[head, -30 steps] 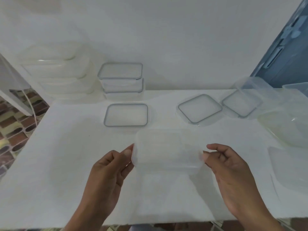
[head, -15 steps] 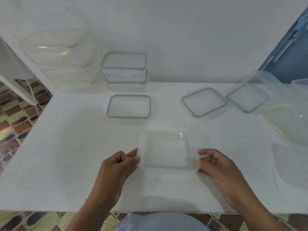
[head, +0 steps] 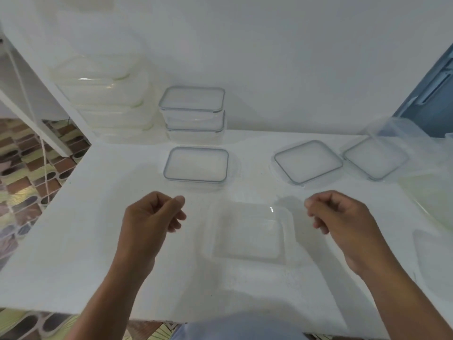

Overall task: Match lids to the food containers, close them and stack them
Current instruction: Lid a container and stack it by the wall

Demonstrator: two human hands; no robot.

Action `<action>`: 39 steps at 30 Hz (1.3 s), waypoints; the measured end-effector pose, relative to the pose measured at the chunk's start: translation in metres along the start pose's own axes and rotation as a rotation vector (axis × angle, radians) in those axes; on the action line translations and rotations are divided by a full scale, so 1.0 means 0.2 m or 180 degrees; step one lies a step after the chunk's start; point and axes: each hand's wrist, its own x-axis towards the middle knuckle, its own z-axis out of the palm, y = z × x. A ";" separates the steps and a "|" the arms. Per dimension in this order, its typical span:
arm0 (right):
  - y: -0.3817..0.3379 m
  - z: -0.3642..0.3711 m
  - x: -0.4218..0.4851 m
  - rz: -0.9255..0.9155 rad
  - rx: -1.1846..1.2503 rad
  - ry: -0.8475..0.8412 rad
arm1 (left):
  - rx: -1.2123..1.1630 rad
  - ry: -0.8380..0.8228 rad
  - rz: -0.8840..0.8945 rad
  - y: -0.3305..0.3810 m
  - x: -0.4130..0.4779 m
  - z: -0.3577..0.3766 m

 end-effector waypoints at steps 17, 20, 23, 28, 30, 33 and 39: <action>-0.13 0.79 0.73 0.0564 -0.0751 -0.0824 | 0.1512 0.0296 -0.0550 -0.10 0.83 0.04; -0.09 0.86 0.78 0.0635 -0.1018 -0.0792 | 0.1959 0.0058 -0.0434 -0.15 0.85 0.07; -0.09 0.90 0.79 0.0616 -0.0984 -0.0767 | 0.2052 0.0128 -0.0192 -0.17 0.84 0.08; -0.10 0.89 0.78 0.0758 -0.0538 -0.0494 | 0.1066 0.0295 -0.0339 -0.15 0.84 -0.01; -0.12 0.87 0.74 0.0768 -0.0400 -0.0377 | 0.0814 0.0332 -0.0373 -0.15 0.84 -0.07; -0.18 0.81 0.68 0.0627 -0.0168 -0.0234 | 0.0483 0.0365 -0.0310 -0.10 0.82 -0.12; -0.28 0.61 0.50 0.0320 0.0207 -0.0028 | -0.0107 0.0071 -0.0379 0.04 0.69 -0.13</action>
